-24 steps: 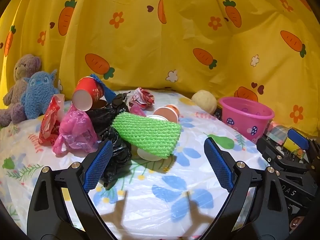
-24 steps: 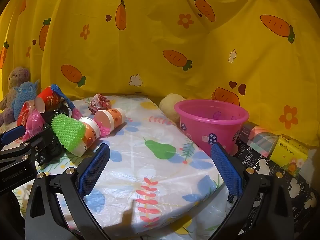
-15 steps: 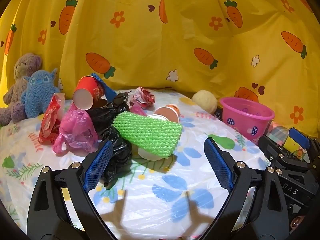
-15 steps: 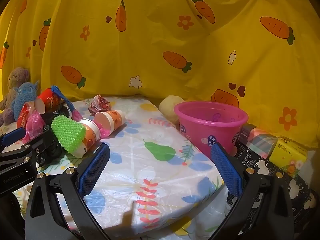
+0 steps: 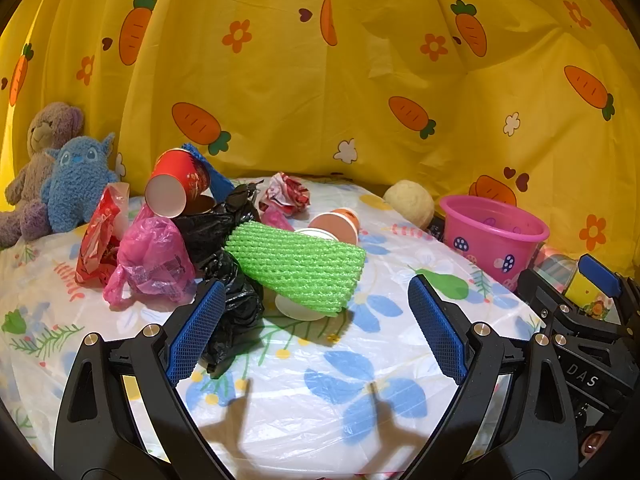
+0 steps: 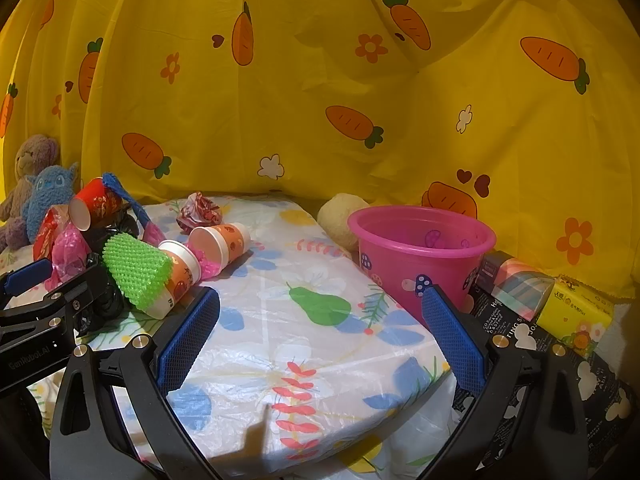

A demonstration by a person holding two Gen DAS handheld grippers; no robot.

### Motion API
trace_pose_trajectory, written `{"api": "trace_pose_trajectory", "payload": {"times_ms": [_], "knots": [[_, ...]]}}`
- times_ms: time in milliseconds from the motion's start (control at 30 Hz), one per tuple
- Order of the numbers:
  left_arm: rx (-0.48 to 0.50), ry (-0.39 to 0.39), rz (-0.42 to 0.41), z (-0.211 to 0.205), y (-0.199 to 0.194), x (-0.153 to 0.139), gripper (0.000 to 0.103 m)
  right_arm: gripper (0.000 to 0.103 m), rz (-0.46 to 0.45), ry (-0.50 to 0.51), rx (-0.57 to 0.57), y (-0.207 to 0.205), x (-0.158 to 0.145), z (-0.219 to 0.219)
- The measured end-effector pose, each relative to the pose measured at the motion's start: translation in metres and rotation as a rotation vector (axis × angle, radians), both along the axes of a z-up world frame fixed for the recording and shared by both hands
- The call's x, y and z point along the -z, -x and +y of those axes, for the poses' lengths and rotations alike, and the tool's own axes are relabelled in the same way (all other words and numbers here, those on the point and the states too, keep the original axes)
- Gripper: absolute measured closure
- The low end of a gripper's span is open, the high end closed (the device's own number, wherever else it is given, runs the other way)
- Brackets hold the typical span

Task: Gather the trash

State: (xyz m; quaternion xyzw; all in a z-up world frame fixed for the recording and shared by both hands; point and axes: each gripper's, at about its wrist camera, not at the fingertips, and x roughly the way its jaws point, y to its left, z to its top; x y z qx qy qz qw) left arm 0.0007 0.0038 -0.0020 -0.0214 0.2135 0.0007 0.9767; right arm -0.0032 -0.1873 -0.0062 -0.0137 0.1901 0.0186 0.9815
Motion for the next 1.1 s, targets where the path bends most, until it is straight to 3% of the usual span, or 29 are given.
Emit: {"api": "trace_pose_trajectory", "payload": {"times_ms": [1100], "knots": [[-0.001, 0.009, 0.003, 0.0003, -0.0029, 0.0002, 0.012, 0.005, -0.002, 0.003, 0.000, -0.0052, -0.0025, -0.0028]]}}
